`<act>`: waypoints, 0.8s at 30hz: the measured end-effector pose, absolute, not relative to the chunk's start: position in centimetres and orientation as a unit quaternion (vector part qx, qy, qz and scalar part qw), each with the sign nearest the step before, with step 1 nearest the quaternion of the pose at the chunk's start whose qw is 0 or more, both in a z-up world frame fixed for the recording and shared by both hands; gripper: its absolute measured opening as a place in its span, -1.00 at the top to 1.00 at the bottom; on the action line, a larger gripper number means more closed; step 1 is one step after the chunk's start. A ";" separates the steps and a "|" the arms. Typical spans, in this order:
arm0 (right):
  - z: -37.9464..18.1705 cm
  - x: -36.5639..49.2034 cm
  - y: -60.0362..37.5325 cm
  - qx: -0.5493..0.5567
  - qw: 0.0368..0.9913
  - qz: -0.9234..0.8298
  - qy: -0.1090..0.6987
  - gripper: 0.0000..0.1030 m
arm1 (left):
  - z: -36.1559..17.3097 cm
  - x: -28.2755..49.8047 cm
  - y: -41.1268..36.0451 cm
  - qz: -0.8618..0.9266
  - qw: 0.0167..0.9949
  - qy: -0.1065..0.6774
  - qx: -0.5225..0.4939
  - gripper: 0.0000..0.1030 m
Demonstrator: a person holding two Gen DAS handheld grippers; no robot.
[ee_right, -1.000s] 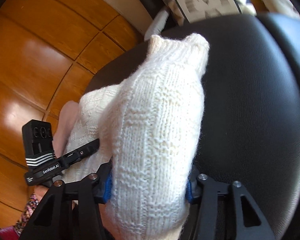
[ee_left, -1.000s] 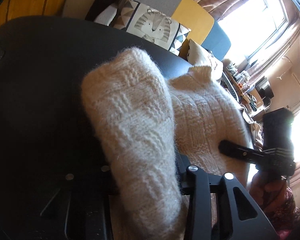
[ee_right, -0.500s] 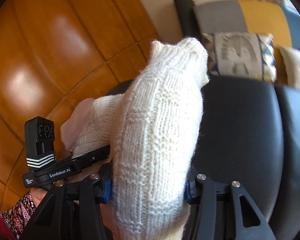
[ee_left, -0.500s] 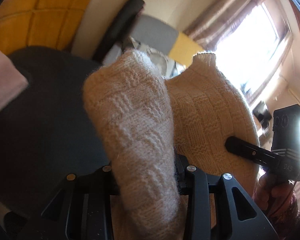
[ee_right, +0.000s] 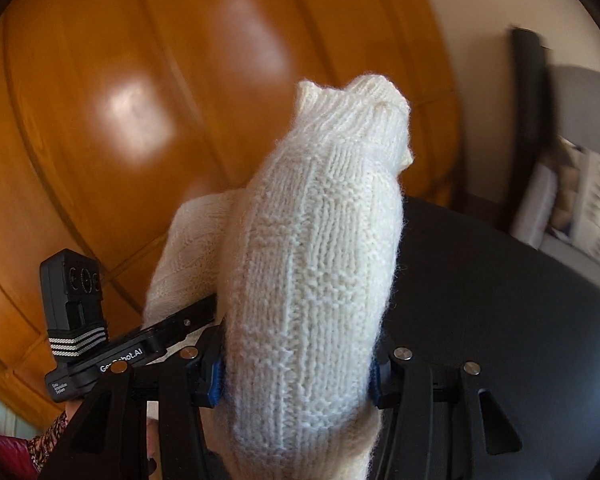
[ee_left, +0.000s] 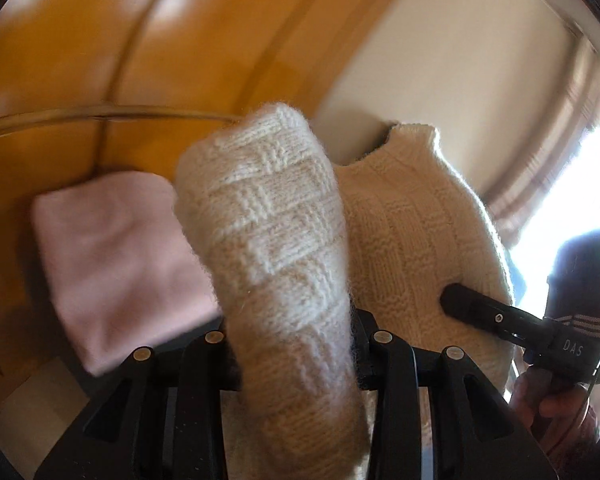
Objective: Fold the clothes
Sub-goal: 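Carry the sweater bundle with both tools onto the folded pink garment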
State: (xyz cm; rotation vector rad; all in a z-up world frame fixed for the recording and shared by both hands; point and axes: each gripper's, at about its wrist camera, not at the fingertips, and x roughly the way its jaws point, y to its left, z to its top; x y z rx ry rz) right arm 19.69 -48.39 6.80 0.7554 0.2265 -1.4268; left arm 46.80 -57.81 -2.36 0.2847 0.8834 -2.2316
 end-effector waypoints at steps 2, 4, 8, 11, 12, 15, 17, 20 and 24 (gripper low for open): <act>6.7 20.1 -52.9 0.343 0.700 -0.617 0.113 0.00 | -3.2 48.0 -60.3 -0.848 0.384 0.353 0.098 0.29; 6.2 20.1 -57.3 0.353 0.711 -0.597 0.118 0.00 | -4.0 49.2 -62.9 -0.831 0.412 0.364 0.085 0.29; 4.5 20.7 -66.2 0.367 0.732 -0.558 0.135 0.00 | -5.7 51.7 -67.9 -0.794 0.467 0.383 0.059 0.29; 2.7 21.1 -71.5 0.357 0.743 -0.542 0.161 0.00 | -7.8 52.4 -71.1 -0.774 0.493 0.393 0.053 0.29; 2.0 21.2 -73.2 0.355 0.747 -0.536 0.168 0.00 | -8.4 52.4 -71.4 -0.774 0.492 0.396 0.051 0.29; -0.6 20.6 -77.5 0.361 0.753 -0.520 0.180 0.00 | -10.0 52.5 -72.4 -0.771 0.487 0.408 0.046 0.29; -2.7 20.0 -79.4 0.370 0.746 -0.518 0.197 0.00 | -11.1 52.6 -73.0 -0.769 0.484 0.415 0.043 0.29; -5.9 18.7 -80.9 0.386 0.737 -0.514 0.210 -0.01 | -12.7 52.7 -74.0 -0.767 0.479 0.426 0.038 0.25; -7.3 17.9 -79.1 0.412 0.741 -0.499 0.177 -0.02 | -14.8 52.8 -75.3 -0.763 0.472 0.441 0.030 0.25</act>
